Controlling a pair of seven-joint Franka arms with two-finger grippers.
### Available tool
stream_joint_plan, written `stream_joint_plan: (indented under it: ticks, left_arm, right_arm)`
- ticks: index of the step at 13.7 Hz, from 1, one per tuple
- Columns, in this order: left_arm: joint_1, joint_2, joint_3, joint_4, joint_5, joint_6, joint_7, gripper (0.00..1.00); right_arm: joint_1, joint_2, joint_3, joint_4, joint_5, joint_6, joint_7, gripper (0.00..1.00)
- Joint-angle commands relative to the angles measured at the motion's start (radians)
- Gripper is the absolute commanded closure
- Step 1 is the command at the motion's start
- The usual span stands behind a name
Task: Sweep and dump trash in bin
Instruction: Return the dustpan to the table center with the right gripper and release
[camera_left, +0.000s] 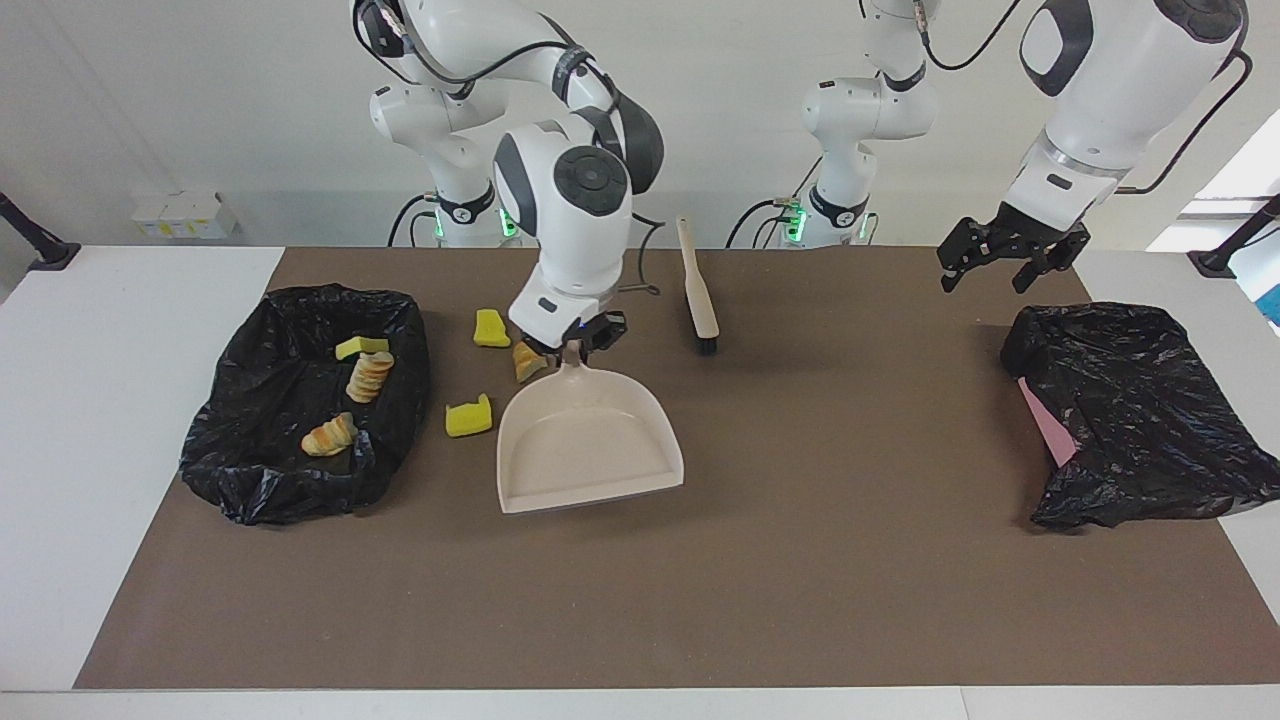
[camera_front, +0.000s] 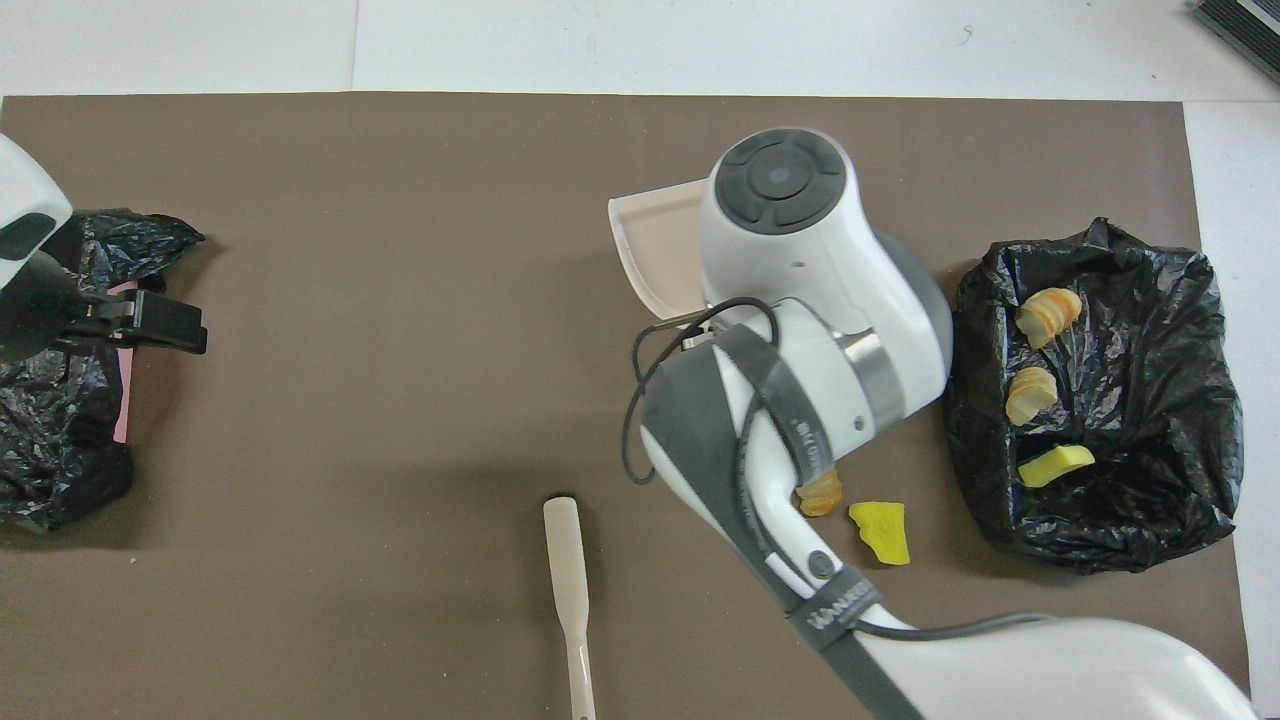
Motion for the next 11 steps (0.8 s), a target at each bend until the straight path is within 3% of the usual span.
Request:
stream_joint_plan:
  ticks: [1,3,7,11]
  left_arm:
    - [0.014,-0.014,-0.007,-0.018,0.016,0.015,0.013,0.00]
    - [0.015,-0.014,-0.007,-0.018,0.016,0.018,0.013,0.00]
    - [0.023,-0.014,-0.007,-0.018,0.015,0.017,0.028,0.00]
    - [0.023,-0.014,-0.007,-0.018,0.015,0.018,0.028,0.00]
  right_arm:
    - [0.078,0.156,-0.002,0.178,0.039,0.016,0.149,1.00]
    - [0.109,0.268,-0.001,0.310,0.070,0.024,0.251,1.00]
    - [0.175,0.340,0.001,0.323,0.145,0.111,0.310,1.00]
    - [0.205,0.362,0.002,0.314,0.164,0.131,0.323,1.00]
